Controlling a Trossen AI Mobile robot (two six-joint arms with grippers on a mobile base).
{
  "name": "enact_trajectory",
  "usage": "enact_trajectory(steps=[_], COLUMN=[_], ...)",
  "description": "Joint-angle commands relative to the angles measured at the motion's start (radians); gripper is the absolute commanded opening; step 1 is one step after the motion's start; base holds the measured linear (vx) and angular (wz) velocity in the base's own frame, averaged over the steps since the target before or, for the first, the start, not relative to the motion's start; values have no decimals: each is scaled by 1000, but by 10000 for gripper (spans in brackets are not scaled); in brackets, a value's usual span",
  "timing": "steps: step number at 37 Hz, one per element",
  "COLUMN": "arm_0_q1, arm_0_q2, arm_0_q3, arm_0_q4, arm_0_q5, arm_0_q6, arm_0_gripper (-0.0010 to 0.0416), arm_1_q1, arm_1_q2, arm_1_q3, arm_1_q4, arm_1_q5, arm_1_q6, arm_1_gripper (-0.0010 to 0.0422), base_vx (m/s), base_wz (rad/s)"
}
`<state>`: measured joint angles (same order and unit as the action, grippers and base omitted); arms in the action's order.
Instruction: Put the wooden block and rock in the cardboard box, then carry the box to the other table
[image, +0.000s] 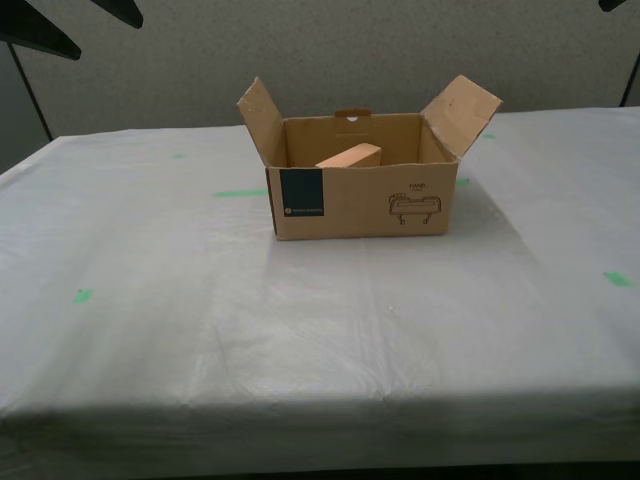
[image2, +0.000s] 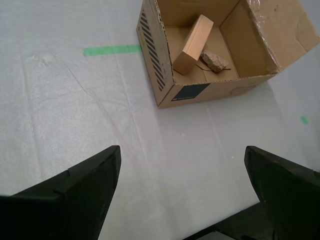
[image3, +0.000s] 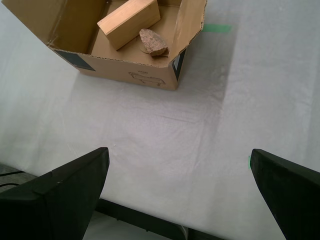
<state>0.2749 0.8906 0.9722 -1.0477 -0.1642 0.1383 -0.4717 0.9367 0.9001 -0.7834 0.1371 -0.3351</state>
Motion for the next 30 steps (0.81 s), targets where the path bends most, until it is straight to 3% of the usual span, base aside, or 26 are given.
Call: enact_trajectory(steps=[1, 30], arm_0_q1=[1, 1], arm_0_q2=[0, 0], arm_0_q3=[1, 1], arm_0_q4=[0, 0], arm_0_q5=[-2, -2], arm_0_q6=[0, 0], arm_0_gripper=[393, 393], arm_1_q1=[0, -1], arm_1_q2=[0, 0], arm_1_q3=[1, 1], arm_1_q4=[0, 0], arm_1_q5=[3, 3], arm_1_q6=[2, 2], arm_1_gripper=[336, 336], base_vx=[0, 0], base_wz=[0, 0])
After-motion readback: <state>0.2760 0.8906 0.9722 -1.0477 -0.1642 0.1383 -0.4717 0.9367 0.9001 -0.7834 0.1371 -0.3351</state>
